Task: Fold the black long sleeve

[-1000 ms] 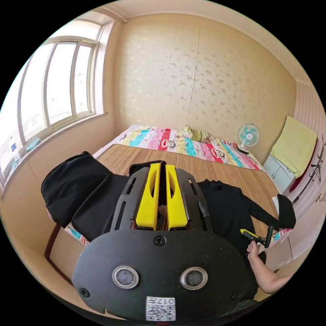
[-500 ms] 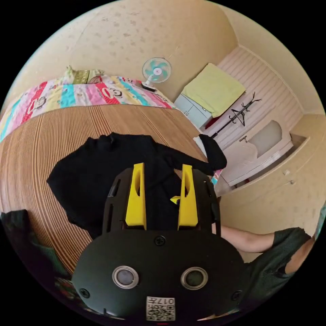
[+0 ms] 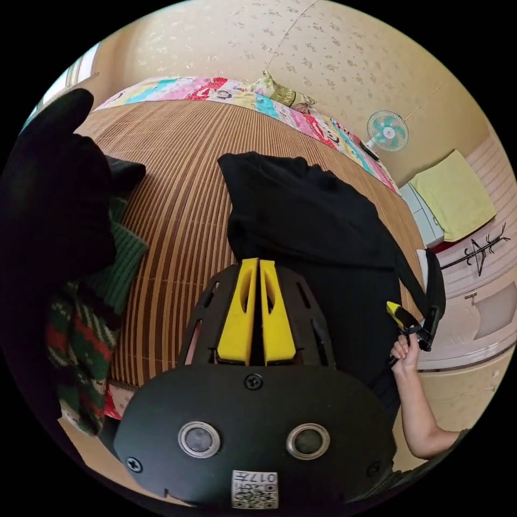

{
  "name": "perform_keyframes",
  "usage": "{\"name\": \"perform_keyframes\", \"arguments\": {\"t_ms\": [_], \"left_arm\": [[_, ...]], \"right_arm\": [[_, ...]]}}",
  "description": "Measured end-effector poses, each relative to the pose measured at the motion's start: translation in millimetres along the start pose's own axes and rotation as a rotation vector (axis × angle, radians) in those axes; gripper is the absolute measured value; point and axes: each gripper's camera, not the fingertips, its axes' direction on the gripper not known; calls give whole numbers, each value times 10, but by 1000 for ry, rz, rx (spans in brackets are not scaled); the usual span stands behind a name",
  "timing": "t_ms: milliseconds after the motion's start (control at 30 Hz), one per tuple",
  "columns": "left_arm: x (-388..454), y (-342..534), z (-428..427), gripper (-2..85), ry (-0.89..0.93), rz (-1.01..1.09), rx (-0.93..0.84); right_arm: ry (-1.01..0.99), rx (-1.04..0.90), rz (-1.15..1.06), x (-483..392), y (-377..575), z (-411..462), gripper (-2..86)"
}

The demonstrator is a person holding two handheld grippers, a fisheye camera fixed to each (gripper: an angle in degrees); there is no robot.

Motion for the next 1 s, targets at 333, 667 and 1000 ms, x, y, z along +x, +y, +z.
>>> {"name": "perform_keyframes", "arguments": {"t_ms": [333, 667, 1000], "left_arm": [[-393, 963, -674, 2, 295, 108, -53], [-674, 1348, -826, 40, 363, 70, -137], [-606, 1501, -810, 71, 385, 58, -188]], "right_arm": [[251, 621, 636, 533, 61, -1989, 137], [294, 797, 580, 525, -774, -2095, 39], [-48, 235, -328, -2282, -1718, 924, 68]]}}
